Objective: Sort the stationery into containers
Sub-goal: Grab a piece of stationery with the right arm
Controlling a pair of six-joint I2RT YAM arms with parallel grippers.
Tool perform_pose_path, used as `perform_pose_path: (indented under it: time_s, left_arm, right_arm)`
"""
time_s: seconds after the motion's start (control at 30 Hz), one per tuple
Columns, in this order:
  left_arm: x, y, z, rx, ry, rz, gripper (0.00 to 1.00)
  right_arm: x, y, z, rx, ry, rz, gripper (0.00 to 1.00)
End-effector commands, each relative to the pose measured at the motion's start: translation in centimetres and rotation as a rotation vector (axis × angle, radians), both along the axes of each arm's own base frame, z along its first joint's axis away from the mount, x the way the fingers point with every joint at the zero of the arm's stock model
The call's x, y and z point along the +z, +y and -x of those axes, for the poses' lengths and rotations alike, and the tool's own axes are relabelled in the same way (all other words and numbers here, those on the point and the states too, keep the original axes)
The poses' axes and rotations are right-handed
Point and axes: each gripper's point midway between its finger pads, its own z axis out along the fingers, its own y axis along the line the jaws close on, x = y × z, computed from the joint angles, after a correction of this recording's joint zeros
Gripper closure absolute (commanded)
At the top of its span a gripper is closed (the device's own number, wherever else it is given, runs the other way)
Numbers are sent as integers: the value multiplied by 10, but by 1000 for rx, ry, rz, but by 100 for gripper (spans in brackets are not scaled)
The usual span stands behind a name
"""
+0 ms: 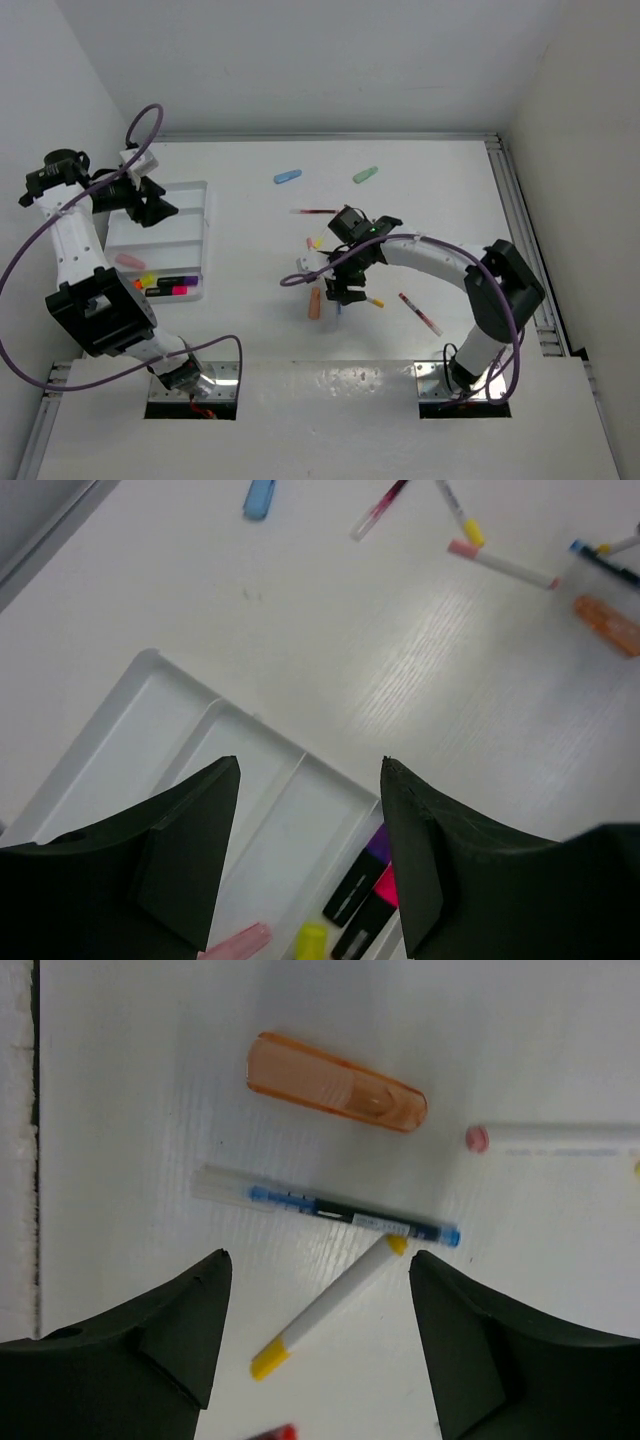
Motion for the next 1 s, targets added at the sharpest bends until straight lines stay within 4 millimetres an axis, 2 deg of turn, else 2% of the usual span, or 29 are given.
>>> perform_pose_path:
  time_s: [0.0, 0.07, 0.37, 0.53, 0.77, 0.97]
  left_arm:
    - [21, -33, 10, -41, -24, 187, 35]
    - [23, -39, 15, -52, -36, 191, 35]
    - [3, -47, 30, -66, -12, 173, 34]
    - [-5, -49, 33, -74, -8, 173, 35]
    - [-6, -50, 35, -75, -6, 174, 35]
    - [-8, -49, 37, -74, -9, 159, 35]
  right_arm:
    - [1, 29, -6, 285, -123, -103, 28]
    - [-6, 36, -6, 343, -147, -112, 28]
    - [-26, 60, -2, 516, -236, -146, 28]
    - [-36, 63, 3, 557, -231, -135, 28]
    - [-53, 66, 1, 602, -232, -111, 30]
    - [-64, 69, -3, 645, -233, -84, 38]
